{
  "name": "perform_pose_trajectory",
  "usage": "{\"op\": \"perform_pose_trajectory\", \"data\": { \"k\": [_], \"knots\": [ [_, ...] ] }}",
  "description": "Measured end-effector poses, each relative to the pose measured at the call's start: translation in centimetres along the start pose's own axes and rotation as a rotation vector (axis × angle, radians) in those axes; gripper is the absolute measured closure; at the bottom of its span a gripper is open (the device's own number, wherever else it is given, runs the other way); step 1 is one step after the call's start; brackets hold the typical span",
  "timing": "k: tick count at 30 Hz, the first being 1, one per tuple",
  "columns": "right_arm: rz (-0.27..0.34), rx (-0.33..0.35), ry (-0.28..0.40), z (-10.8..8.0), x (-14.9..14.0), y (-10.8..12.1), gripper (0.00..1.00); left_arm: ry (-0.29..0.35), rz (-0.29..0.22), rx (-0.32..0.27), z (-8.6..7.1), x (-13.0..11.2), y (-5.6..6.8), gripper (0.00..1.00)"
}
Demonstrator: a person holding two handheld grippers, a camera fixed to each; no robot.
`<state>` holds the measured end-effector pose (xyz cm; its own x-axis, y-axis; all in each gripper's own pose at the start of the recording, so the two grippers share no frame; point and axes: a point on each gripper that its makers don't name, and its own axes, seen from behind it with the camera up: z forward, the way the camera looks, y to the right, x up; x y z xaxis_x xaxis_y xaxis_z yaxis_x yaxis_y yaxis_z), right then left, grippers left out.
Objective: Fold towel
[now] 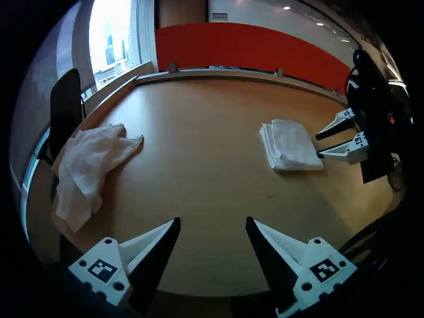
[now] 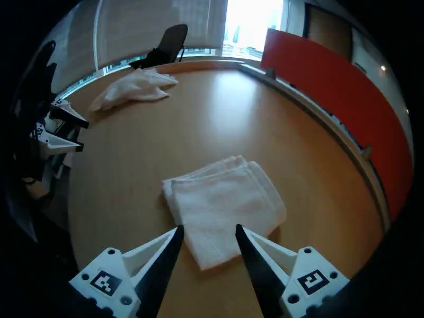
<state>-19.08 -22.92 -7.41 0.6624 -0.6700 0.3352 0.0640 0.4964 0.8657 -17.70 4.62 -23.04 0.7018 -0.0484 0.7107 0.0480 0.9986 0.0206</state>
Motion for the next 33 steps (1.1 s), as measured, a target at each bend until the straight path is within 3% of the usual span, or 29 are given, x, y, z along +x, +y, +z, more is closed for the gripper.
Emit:
{"op": "perform_pose_trajectory", "data": {
  "k": [11,21,33],
  "knots": [
    [0.055,-0.011,-0.057,0.1,-3.9,-0.4,0.25,-0.001,0.007,-0.005,0.0,-0.1,0.3,0.09],
    [0.069,-0.039,-0.095,0.4,-5.8,-0.3,0.35,-0.001,0.011,-0.007,0.1,-0.1,0.4,0.09],
    [0.107,-0.044,-0.101,1.0,-6.5,-0.6,0.60,-0.001,0.012,-0.008,0.2,-0.2,0.3,0.09]
  ]
}}
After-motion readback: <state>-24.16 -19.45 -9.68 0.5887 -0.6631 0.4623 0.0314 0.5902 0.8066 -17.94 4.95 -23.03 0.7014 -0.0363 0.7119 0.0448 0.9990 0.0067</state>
